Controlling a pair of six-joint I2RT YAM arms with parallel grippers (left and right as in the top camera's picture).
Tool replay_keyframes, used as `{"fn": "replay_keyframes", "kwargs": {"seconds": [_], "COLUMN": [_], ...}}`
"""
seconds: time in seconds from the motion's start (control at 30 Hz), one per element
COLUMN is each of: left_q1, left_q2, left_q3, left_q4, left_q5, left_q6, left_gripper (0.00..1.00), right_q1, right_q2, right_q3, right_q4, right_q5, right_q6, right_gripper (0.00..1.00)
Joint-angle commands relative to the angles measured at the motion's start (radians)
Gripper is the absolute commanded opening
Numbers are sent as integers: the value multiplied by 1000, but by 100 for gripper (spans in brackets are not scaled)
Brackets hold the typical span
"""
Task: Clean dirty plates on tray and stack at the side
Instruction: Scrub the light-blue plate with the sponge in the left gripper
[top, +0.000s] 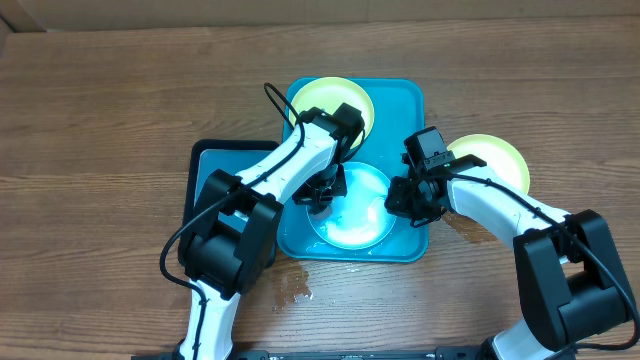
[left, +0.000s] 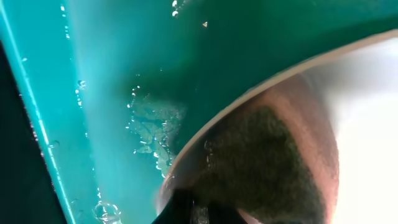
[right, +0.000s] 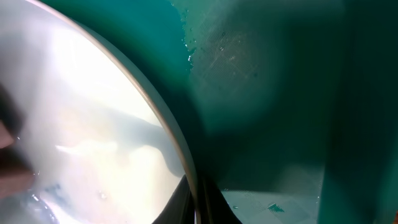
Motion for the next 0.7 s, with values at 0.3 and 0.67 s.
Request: {"fn": "replay_keyframes", "kwargs": {"seconds": [0.3, 0.67], "left_q1": [-116, -68], "left_q2": [37, 34], "left_q3": [-46, -46], "left_q4": [291, 35], "left_q5": [514, 216], "left_q6": [58, -16], "left_gripper": [4, 4], "right_q1": [-2, -2], "right_q2": [20, 20], "right_q3": [-33, -33], "right_q4": [-12, -15], "right_q5": [71, 71], "right_q6": [26, 26], "right_gripper": [4, 4]}}
